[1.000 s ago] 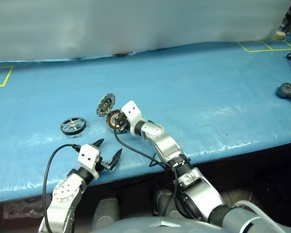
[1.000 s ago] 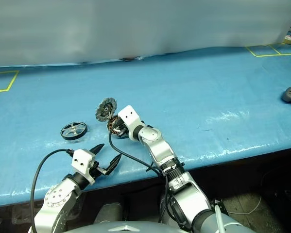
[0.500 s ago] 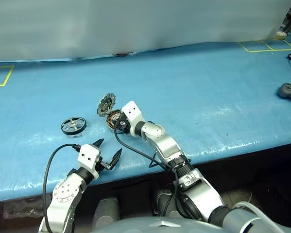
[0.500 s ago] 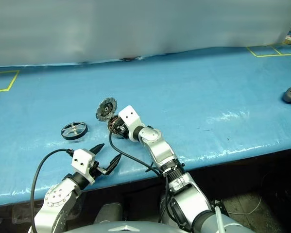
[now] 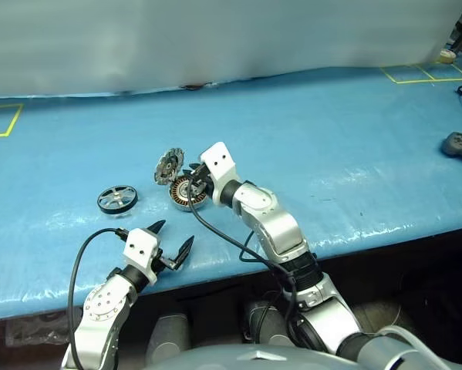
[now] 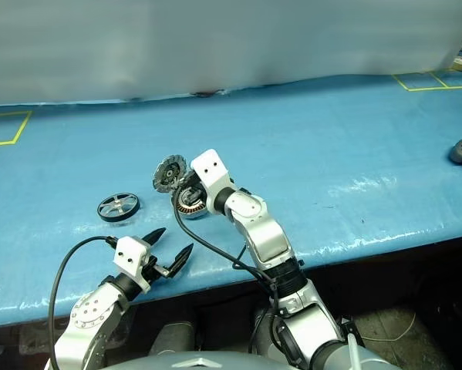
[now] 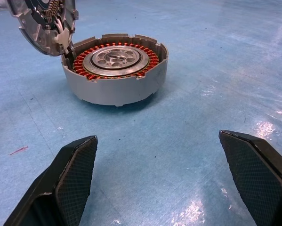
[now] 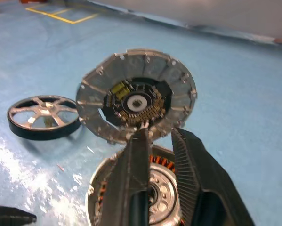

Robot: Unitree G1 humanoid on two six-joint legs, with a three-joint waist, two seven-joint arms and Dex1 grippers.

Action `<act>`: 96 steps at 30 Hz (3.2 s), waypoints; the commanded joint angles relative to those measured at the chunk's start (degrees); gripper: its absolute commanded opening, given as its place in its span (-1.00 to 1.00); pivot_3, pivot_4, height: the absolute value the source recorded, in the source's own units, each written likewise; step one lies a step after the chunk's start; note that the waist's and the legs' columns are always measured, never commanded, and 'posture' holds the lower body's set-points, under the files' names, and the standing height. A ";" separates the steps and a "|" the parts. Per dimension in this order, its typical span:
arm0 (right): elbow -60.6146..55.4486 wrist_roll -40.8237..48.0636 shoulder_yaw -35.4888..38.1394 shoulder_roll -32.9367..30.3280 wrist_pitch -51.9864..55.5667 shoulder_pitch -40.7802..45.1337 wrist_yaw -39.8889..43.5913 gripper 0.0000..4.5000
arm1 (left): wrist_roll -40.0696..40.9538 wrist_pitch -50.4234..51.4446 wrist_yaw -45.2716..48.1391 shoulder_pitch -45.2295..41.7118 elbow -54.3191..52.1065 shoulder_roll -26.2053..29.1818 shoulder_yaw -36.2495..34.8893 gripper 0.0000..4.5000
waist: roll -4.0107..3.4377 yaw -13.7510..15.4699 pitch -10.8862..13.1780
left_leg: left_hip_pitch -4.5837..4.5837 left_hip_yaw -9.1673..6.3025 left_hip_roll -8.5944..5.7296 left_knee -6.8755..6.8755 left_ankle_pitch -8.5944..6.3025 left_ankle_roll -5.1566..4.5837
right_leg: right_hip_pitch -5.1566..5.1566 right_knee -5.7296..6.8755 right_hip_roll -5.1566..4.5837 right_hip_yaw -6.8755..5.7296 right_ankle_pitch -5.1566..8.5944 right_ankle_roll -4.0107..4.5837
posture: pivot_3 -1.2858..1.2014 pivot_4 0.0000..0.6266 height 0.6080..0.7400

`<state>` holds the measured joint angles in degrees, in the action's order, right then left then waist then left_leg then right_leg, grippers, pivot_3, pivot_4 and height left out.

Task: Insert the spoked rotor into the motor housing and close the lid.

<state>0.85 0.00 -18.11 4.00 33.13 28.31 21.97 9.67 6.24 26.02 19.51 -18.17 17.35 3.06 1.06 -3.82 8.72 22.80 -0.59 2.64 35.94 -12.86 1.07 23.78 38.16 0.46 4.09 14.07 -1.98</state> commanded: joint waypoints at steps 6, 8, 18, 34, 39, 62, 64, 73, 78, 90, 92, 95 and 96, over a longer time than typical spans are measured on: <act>5.63 -2.48 -1.93 1.35 0.51 0.95 -4.11 -0.99 | 0.22 -1.00 0.32 -0.10 -0.44 -0.05 0.01 1.00 | 0.00 -0.10 0.00 | 0.00 0.01 0.03 -0.02 0.00 0.00 | 0.02 0.00 0.04 0.00 0.00 0.00 | 0.03 -0.52 1.00; 7.53 -2.80 -1.75 1.77 -0.68 1.51 -4.83 -0.99 | 0.11 -1.21 0.22 -0.06 -0.47 -0.10 -0.03 1.00 | 0.00 -0.09 0.00 | 0.01 0.02 0.01 -0.01 0.00 0.00 | 0.02 -0.01 0.02 0.01 -0.01 -0.01 | 0.03 -0.52 1.00; 11.54 -3.04 -1.16 2.86 -3.73 3.56 -5.86 -0.99 | 0.03 -1.18 -0.28 0.40 -1.10 -0.14 -0.16 1.00 | 0.00 -0.11 0.00 | 0.03 0.01 0.02 -0.02 0.00 0.00 | 0.02 -0.03 0.03 0.00 -0.06 -0.10 | 0.03 -0.52 1.00; 13.48 -3.23 -1.66 3.35 -4.86 4.75 -5.27 -0.99 | 0.19 -0.68 -0.31 0.67 -1.41 -0.07 -0.05 1.00 | 0.00 -0.12 0.00 | 0.03 0.01 0.01 -0.01 0.00 -0.01 | 0.02 -0.03 0.02 0.01 -0.04 -0.07 | 0.03 -0.52 1.00; 15.69 -3.33 -1.61 3.43 -5.97 5.14 -5.28 -0.99 | 0.21 -0.67 -0.36 0.66 -1.41 -0.07 -0.05 1.00 | 0.00 -0.14 0.00 | 0.03 0.01 0.01 -0.02 0.00 0.00 | 0.02 -0.03 0.02 0.01 -0.04 -0.07 | 0.03 -0.52 1.00; 16.05 -3.01 -2.60 3.99 -6.29 3.98 -2.45 -0.99 | 0.19 -0.30 -0.76 0.56 -1.31 -0.06 0.15 1.00 | 0.00 -0.14 0.00 | 0.02 0.01 0.02 -0.02 0.00 -0.01 | 0.01 -0.03 0.03 0.01 -0.06 -0.09 | 0.03 -0.52 1.00; 15.92 -2.98 -2.61 3.99 -6.28 3.92 -2.36 -0.99 | 0.20 -0.25 -0.74 0.54 -1.30 -0.05 0.16 1.00 | 0.00 -0.14 0.00 | 0.02 0.01 0.02 -0.01 0.00 -0.01 | 0.01 -0.03 0.03 0.01 -0.06 -0.09 | 0.03 -0.52 1.00; 15.72 -2.80 -2.93 3.75 -6.79 3.25 -0.79 -0.99 | 0.22 -0.15 -0.63 0.58 -1.21 0.03 0.14 1.00 | 0.00 -0.17 0.00 | 0.02 0.01 0.02 -0.02 0.00 -0.01 | 0.01 -0.03 0.03 0.00 -0.06 -0.09 | 0.03 -0.52 1.00; 15.89 -2.93 -2.98 3.73 -7.14 2.95 -0.16 -0.99 | 0.23 -0.17 -0.54 0.67 -1.21 0.11 0.14 1.00 | 0.00 -0.18 0.00 | 0.01 0.01 0.02 -0.01 0.00 -0.01 | 0.01 -0.03 0.03 0.01 -0.06 -0.09 | 0.03 -0.52 1.00; 16.80 -3.01 -3.27 3.57 -6.89 2.30 0.86 -0.99 | 0.24 -0.41 -0.40 0.96 -1.14 0.00 0.32 1.00 | 0.00 -0.25 0.00 | -0.03 0.01 0.02 -0.02 0.00 -0.01 | -0.02 -0.02 0.03 0.01 -0.05 -0.08 | 0.03 -0.52 1.00; 17.22 -3.17 -3.35 3.38 -6.93 2.23 1.07 -0.99 | 0.24 -0.47 -0.49 0.95 -1.10 -0.12 0.32 1.00 | 0.00 -0.29 -0.01 | -0.04 0.02 0.02 -0.02 0.00 -0.01 | -0.02 -0.02 0.04 0.01 -0.04 -0.07 | 0.03 -0.52 1.00; 18.07 -3.07 -2.94 3.25 -6.85 2.45 1.25 -0.99 | 0.21 -0.49 -0.62 0.83 -1.01 -0.29 0.32 1.00 | 0.00 -0.32 -0.01 | -0.06 0.02 0.02 -0.01 0.00 -0.01 | -0.04 -0.02 0.04 0.01 -0.04 -0.06 | 0.03 -0.52 1.00; 18.33 -3.10 -2.83 3.20 -6.85 2.51 1.26 -0.99 | 0.24 -0.52 -0.67 0.83 -0.96 -0.38 0.29 1.00 | 0.00 -0.32 -0.01 | -0.06 0.02 0.02 -0.01 0.00 -0.01 | -0.04 -0.01 0.04 0.02 -0.04 -0.07 | 0.03 -0.52 1.00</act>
<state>18.07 -3.14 -19.91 7.03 26.00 31.23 22.53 9.65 6.21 25.27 20.48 -18.14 17.14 3.08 1.06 -4.13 8.71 22.73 -0.57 2.66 35.92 -12.86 1.07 23.74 38.15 0.49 4.10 14.02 -2.05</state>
